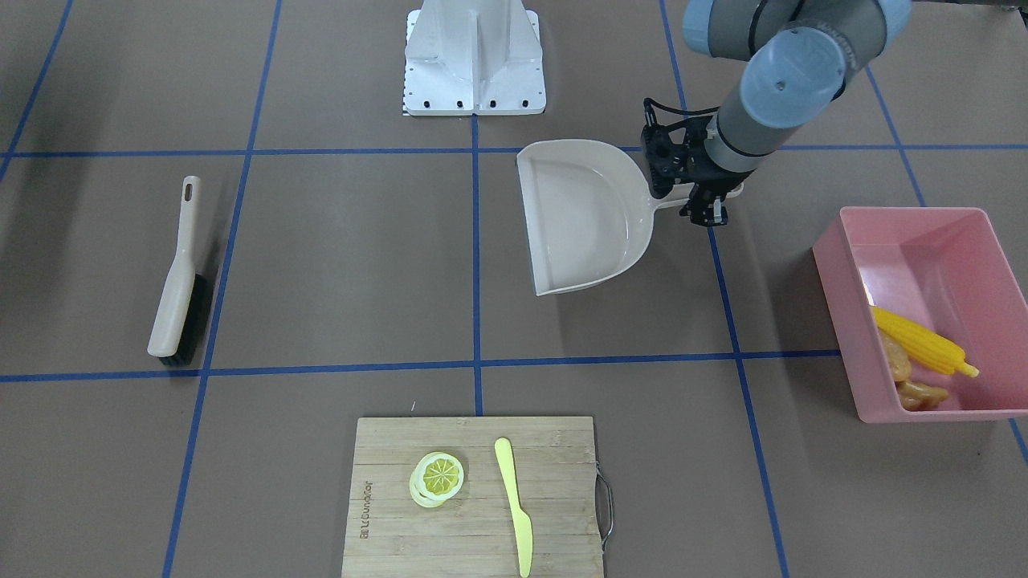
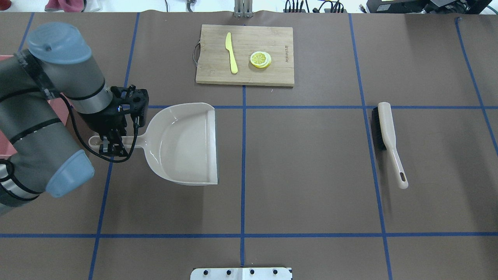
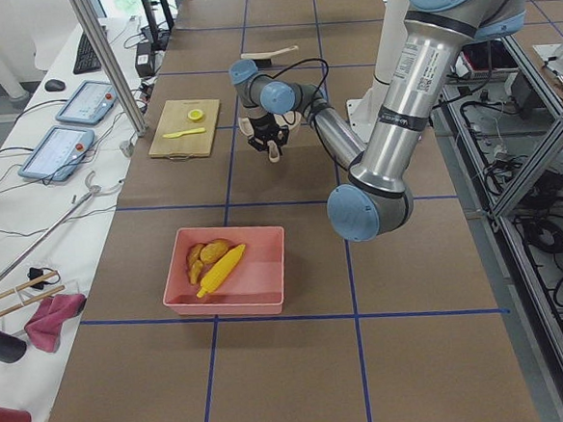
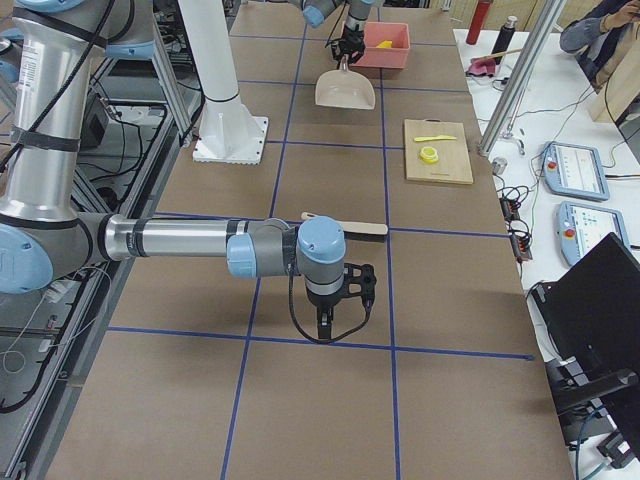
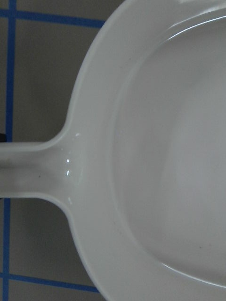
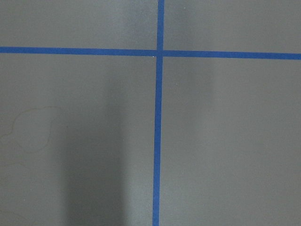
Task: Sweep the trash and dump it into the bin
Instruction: 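Bring the empty dustpan back down onto the table with the left gripper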
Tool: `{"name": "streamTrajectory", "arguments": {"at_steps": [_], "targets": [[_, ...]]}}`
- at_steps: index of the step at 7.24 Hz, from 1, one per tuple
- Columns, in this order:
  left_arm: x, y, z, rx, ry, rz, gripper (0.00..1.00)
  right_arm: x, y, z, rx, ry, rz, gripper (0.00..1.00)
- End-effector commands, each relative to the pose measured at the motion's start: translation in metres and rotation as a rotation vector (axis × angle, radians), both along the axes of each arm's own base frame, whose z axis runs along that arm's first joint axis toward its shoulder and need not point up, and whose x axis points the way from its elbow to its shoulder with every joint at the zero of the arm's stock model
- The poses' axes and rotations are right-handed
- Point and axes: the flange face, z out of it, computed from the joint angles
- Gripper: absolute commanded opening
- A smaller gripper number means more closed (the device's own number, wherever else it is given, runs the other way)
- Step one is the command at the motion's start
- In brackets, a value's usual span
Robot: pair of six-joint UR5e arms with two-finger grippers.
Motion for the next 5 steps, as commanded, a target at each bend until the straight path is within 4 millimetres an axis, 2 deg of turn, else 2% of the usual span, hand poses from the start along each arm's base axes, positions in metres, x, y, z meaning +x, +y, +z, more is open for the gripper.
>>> {"name": "streamTrajectory", "arguments": {"at_steps": [1,3,5], "targets": [[0.03,0.015,0.013,0.006,-0.032,0.036,0.0,0.0,0.0,0.0,-0.001,0.0,0.001,1.0],[0.049,0.012,0.025,0.043,-0.021,0.046,0.0,0.0,0.0,0.0,-0.001,0.0,0.001,1.0],[0.053,0.009,0.023,0.056,-0.024,0.042,0.0,0.0,0.0,0.0,0.0,0.0,0.0,1.0]]}}
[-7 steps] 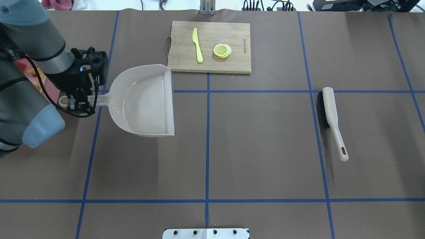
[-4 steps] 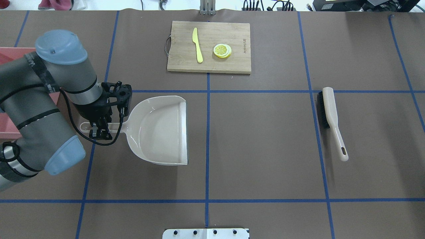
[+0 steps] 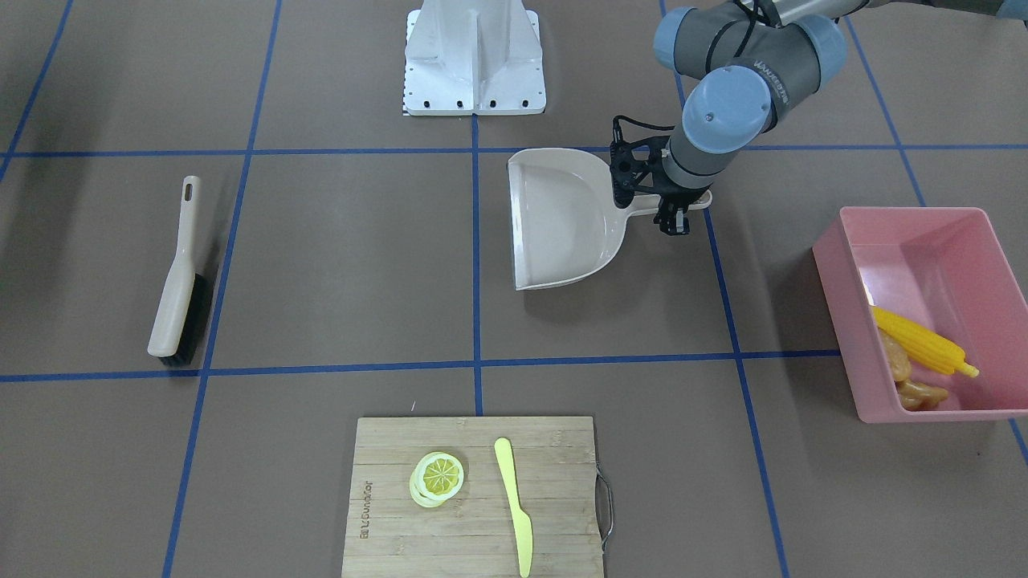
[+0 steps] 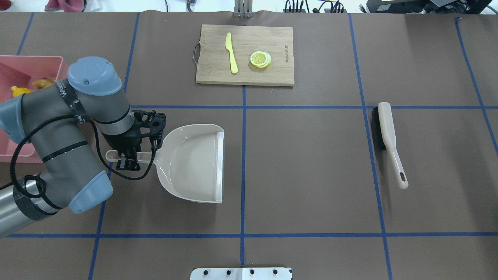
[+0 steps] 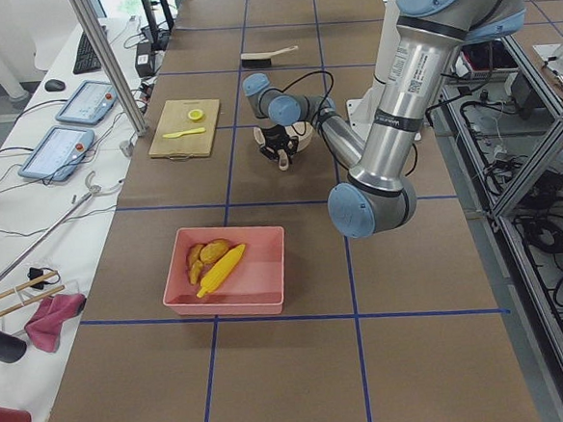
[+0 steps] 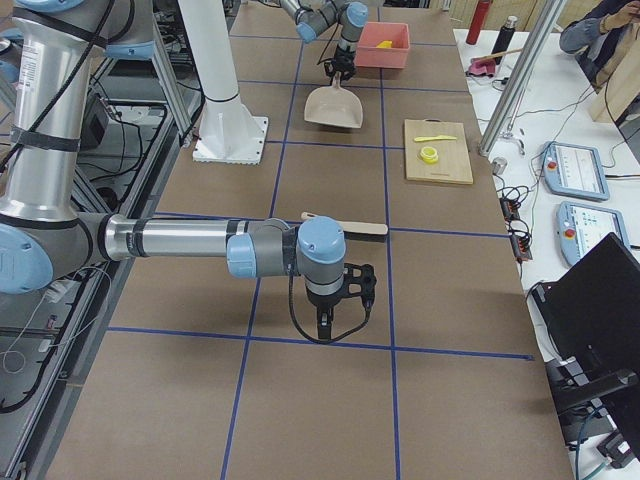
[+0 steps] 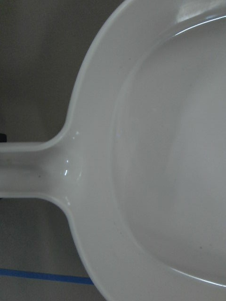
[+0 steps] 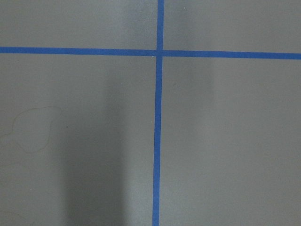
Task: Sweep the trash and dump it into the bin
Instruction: 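Bring the empty dustpan back down onto the table with the left gripper, then set the dustpan flat and open the left gripper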
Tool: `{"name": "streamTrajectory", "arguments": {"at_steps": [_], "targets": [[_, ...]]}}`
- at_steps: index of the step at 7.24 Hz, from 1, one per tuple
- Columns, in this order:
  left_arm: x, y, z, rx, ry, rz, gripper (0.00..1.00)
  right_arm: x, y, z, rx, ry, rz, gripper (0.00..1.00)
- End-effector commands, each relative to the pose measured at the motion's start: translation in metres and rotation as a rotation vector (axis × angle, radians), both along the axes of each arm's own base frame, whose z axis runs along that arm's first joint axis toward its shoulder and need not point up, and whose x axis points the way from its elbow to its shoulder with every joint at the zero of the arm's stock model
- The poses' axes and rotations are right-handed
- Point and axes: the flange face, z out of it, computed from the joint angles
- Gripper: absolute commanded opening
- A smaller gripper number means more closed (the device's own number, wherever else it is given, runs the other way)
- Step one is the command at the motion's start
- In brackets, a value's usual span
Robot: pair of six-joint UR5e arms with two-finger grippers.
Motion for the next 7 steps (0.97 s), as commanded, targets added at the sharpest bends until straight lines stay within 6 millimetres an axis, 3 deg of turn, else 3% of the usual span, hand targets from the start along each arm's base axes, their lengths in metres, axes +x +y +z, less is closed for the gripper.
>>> {"name": "streamTrajectory", "arguments": {"at_steps": [1,7], "targets": [[0.007,-0.003,0.003,0.012,0.006,0.001,0.0,0.0,0.0,0.0,-0.001,0.0,0.001,1.0],[0.032,0.003,0.006,0.023,0.005,-0.01,0.0,0.0,0.0,-0.001,0.003,0.0,-0.001,1.0]]}}
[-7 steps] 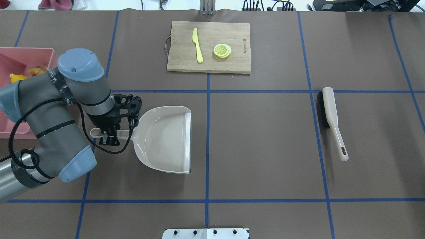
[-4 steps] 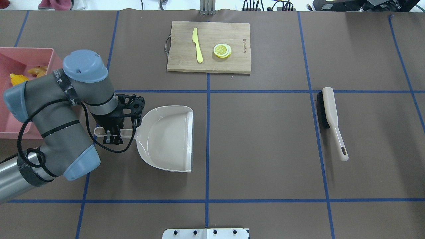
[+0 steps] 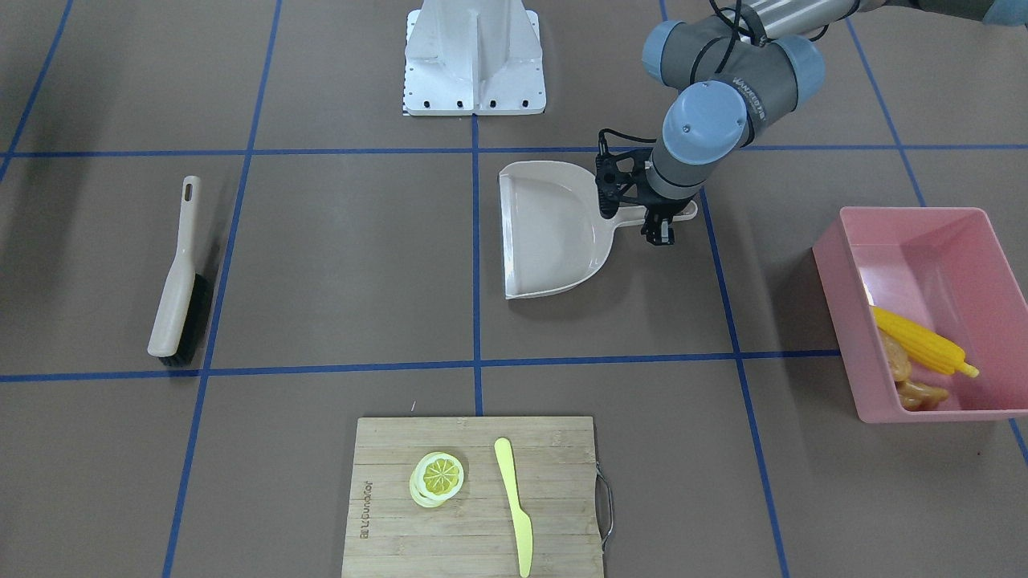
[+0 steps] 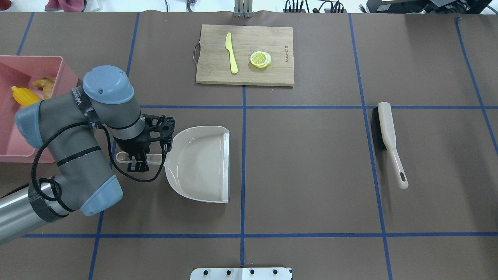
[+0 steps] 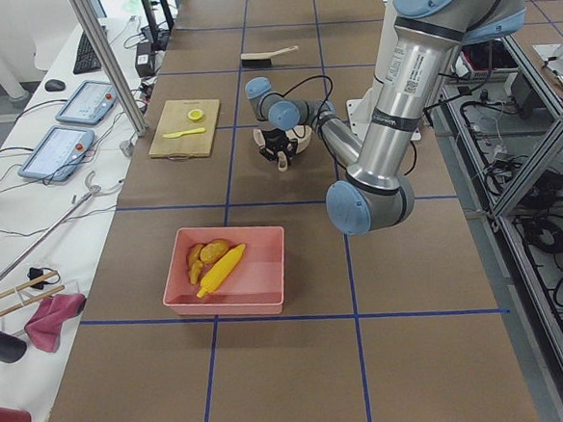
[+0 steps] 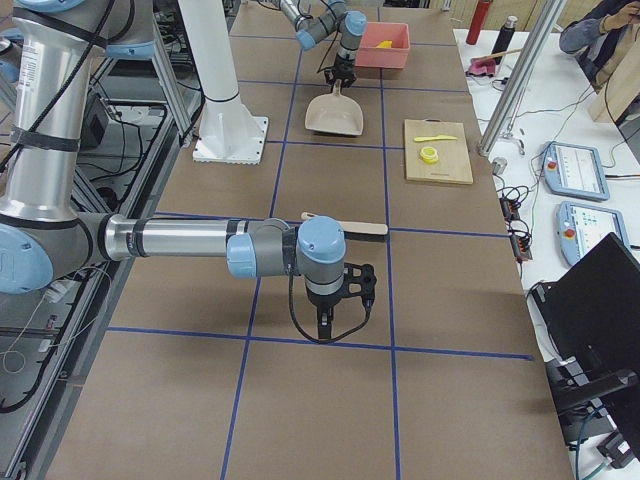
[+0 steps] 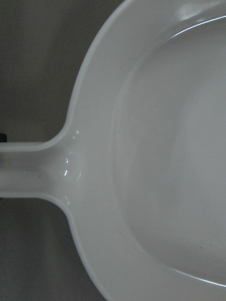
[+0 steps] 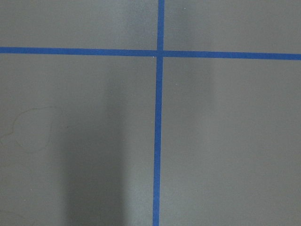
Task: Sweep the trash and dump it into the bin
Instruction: 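Set the dustpan flat and open the left gripper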
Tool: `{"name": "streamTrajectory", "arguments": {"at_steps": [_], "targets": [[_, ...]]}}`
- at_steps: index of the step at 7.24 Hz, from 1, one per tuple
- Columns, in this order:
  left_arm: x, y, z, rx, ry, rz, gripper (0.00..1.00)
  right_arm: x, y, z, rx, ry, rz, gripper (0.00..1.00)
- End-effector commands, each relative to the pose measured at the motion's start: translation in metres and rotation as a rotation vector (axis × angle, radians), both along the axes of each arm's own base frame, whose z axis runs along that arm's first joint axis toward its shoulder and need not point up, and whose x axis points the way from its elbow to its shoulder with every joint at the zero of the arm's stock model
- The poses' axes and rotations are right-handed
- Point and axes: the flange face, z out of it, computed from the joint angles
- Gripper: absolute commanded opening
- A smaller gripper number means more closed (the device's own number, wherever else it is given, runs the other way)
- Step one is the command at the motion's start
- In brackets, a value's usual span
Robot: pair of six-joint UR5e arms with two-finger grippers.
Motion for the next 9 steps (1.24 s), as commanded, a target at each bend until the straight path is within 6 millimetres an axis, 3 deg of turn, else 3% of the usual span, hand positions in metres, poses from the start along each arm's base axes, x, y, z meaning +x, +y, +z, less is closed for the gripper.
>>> {"name": "streamTrajectory", "arguments": {"at_steps": [1,2,3,4,8,9], "targets": [[0.005,0.001,0.0,0.006,0.003,0.004,0.0,0.0,0.0,0.0,0.0,0.0,-0.001,1.0],[0.005,0.001,-0.001,0.01,0.008,0.004,0.0,0.0,0.0,0.0,0.002,-0.001,-0.001,1.0],[0.005,0.001,-0.002,0.015,0.006,0.001,0.55,0.0,0.0,-0.005,0.012,-0.002,-0.002,1.0],[0.005,0.0,-0.001,0.02,0.006,-0.002,0.98,0.0,-0.001,-0.007,0.017,0.0,-0.002,1.0],[-0.006,-0.001,-0.012,-0.01,0.02,-0.071,0.98,0.0,-0.001,-0.007,0.016,0.0,-0.001,1.0],[-0.024,-0.012,-0.015,-0.006,0.028,-0.104,0.98,0.0,-0.001,-0.007,0.016,-0.002,-0.001,1.0]]}}
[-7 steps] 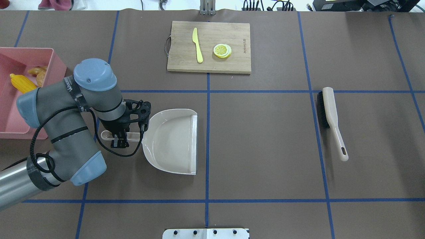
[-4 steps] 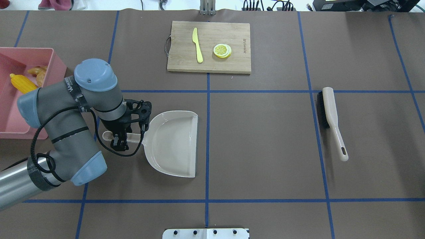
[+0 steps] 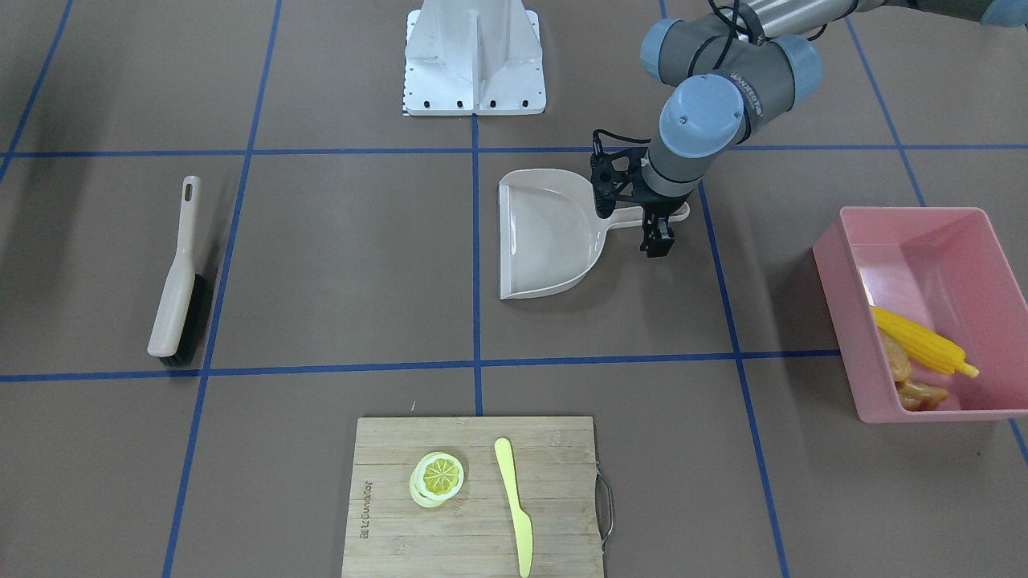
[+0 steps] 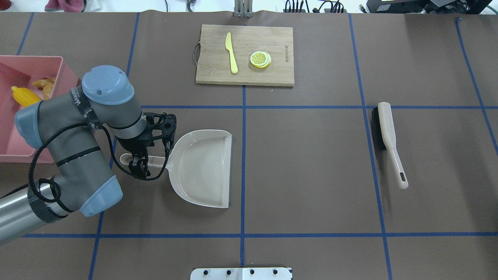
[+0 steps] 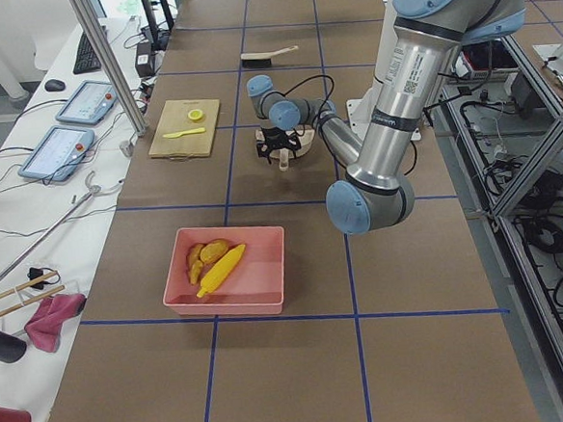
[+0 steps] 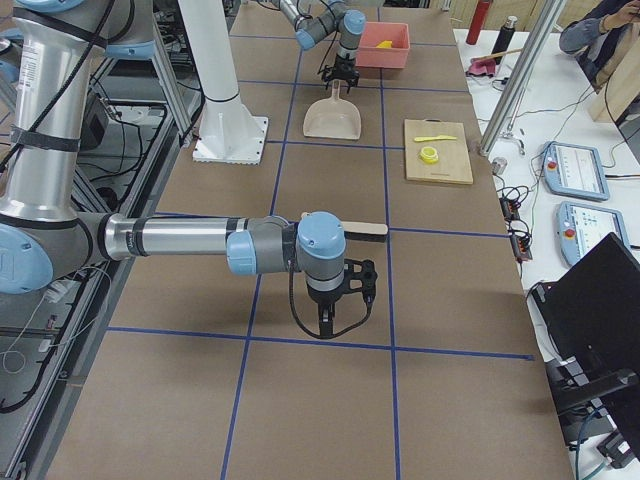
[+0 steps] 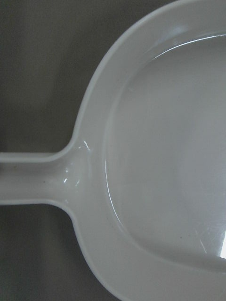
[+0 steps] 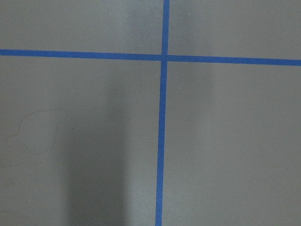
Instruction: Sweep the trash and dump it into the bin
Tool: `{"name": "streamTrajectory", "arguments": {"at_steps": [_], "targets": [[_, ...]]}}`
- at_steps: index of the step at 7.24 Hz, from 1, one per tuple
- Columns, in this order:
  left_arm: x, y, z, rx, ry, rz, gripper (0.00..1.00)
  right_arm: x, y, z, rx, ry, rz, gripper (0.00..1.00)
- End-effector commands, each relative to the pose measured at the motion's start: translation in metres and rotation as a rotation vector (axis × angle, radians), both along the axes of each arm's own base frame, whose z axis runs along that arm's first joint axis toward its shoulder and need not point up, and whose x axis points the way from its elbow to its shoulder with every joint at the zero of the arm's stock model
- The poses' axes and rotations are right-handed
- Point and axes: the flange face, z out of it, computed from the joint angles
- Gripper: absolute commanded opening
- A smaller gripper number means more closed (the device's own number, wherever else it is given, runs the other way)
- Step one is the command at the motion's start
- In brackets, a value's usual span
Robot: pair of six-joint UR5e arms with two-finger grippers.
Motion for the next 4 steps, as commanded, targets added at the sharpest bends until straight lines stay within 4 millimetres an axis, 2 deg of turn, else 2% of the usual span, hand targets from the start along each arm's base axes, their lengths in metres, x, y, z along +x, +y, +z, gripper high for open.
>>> {"name": "streamTrajectory", "arguments": {"at_steps": [1,3,4], "targets": [[-0.042,-0.028,-0.007,-0.007,0.013,-0.09,0.98,0.0,0.0,-0.001,0.002,-0.001,0.0,1.0],[-0.097,-0.054,-0.024,-0.135,0.022,-0.337,0.98,0.0,0.0,-0.001,0.0,-0.001,0.0,1.0],[-0.128,-0.074,-0.021,-0.171,0.01,-0.439,0.98,0.0,0.0,-0.001,0.0,-0.001,0.0,1.0]]}}
